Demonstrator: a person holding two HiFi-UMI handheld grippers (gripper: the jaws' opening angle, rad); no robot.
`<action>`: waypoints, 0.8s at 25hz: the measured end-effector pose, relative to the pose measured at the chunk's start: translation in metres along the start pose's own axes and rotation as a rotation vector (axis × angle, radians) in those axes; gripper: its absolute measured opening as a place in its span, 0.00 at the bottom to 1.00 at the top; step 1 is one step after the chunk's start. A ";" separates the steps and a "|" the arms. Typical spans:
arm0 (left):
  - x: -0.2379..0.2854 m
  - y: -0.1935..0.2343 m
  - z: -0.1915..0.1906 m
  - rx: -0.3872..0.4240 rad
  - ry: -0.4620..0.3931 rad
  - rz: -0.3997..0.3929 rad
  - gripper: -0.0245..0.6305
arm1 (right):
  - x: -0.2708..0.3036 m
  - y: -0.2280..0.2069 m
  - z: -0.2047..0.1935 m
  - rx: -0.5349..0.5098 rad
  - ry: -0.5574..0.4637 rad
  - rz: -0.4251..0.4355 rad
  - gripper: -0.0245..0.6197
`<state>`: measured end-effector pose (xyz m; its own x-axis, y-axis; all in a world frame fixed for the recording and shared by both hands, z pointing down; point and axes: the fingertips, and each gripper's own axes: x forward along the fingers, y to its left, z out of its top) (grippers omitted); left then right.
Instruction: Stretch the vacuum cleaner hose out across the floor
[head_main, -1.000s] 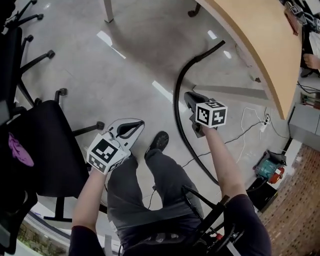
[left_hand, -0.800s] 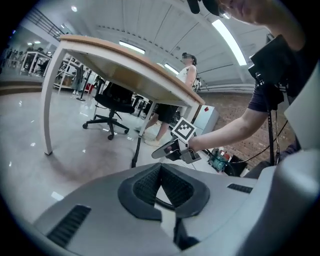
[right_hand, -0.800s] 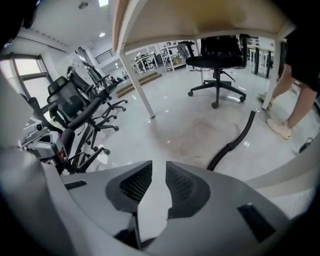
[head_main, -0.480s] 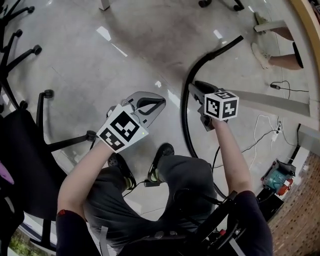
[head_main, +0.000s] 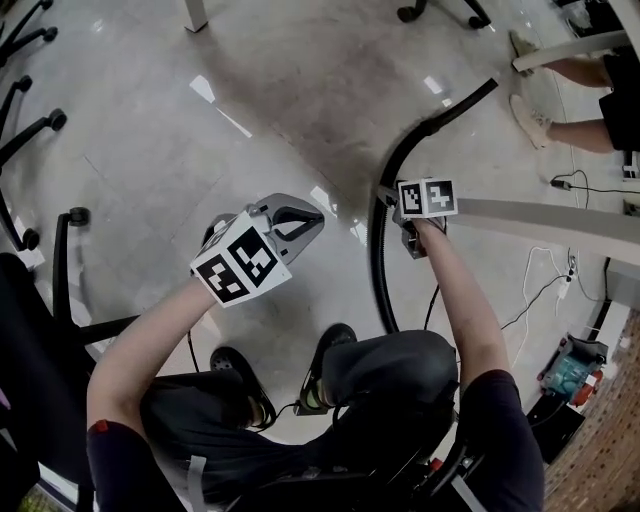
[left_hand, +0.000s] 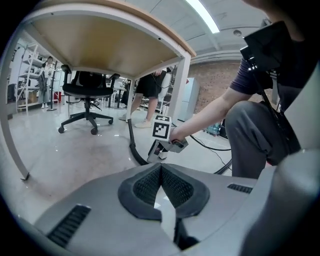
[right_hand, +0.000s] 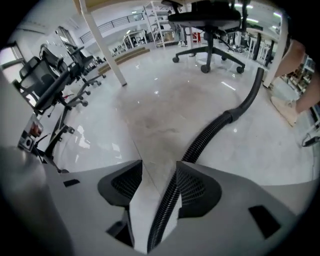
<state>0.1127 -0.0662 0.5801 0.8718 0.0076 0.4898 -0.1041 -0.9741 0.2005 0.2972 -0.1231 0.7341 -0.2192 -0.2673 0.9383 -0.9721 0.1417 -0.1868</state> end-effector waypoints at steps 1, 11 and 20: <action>0.001 0.001 -0.005 0.000 0.003 -0.002 0.05 | 0.013 -0.010 -0.007 0.001 0.028 -0.025 0.34; 0.013 0.013 -0.040 -0.037 0.044 0.027 0.05 | 0.070 -0.071 -0.028 -0.002 0.130 -0.207 0.35; 0.022 0.017 -0.087 -0.077 0.136 0.036 0.05 | 0.097 -0.078 -0.025 0.040 0.157 -0.171 0.36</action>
<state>0.0886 -0.0629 0.6678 0.7943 0.0088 0.6075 -0.1752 -0.9541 0.2430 0.3539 -0.1362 0.8475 -0.0380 -0.1324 0.9905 -0.9972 0.0683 -0.0292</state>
